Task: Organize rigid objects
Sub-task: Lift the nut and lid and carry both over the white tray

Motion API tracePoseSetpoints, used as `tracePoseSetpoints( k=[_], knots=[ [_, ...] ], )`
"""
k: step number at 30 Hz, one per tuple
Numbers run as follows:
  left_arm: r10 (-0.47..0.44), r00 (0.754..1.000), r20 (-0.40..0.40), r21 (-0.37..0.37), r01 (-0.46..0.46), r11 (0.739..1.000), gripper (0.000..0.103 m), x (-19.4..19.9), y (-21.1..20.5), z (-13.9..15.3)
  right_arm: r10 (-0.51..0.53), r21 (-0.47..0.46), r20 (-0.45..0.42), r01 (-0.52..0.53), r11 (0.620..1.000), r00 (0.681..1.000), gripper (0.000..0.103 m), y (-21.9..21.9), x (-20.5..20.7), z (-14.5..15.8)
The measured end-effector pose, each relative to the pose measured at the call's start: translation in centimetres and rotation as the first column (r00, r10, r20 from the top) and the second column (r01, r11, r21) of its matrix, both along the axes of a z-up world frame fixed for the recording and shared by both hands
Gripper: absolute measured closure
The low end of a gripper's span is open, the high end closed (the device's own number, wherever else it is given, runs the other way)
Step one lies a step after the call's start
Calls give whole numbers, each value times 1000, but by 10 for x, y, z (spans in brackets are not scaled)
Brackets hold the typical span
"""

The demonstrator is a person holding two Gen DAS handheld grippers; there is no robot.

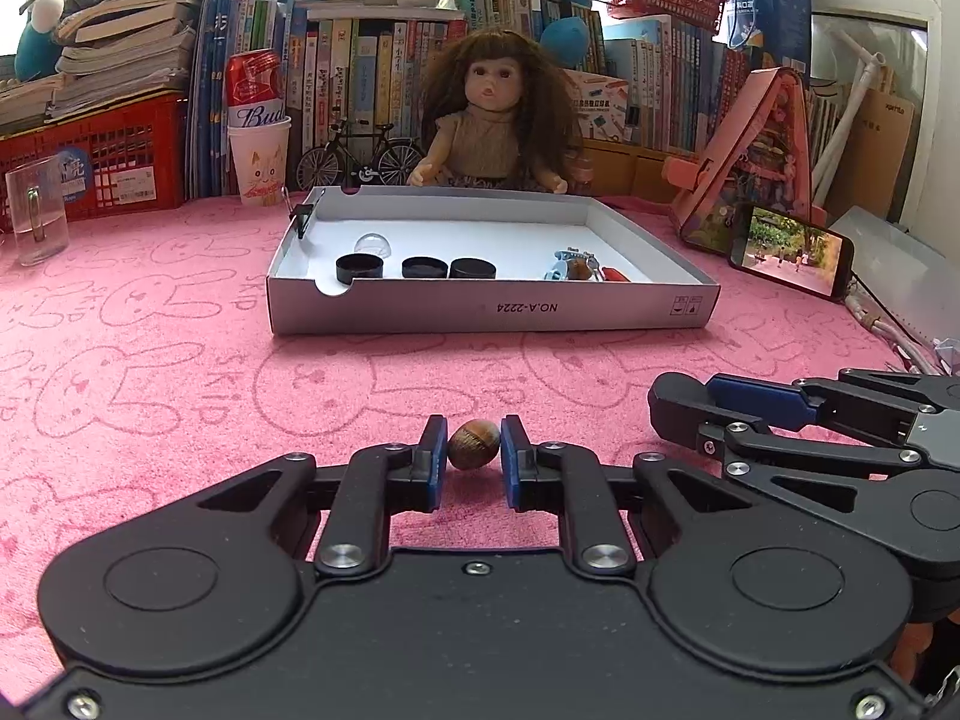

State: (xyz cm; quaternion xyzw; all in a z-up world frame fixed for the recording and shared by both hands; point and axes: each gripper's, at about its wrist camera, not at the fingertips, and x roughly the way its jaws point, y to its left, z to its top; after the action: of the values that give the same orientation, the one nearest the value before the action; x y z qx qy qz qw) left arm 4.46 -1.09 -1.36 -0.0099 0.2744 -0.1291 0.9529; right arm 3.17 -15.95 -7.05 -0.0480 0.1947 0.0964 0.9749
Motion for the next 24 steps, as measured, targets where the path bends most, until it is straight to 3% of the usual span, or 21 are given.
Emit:
tracePoseSetpoints(
  k=[24],
  knots=[
    [46, 999, 29, -38, -44, 998, 86, 42, 7, 35, -112, 81, -22, 113, 990, 993, 67, -24, 39, 27]
  ],
)
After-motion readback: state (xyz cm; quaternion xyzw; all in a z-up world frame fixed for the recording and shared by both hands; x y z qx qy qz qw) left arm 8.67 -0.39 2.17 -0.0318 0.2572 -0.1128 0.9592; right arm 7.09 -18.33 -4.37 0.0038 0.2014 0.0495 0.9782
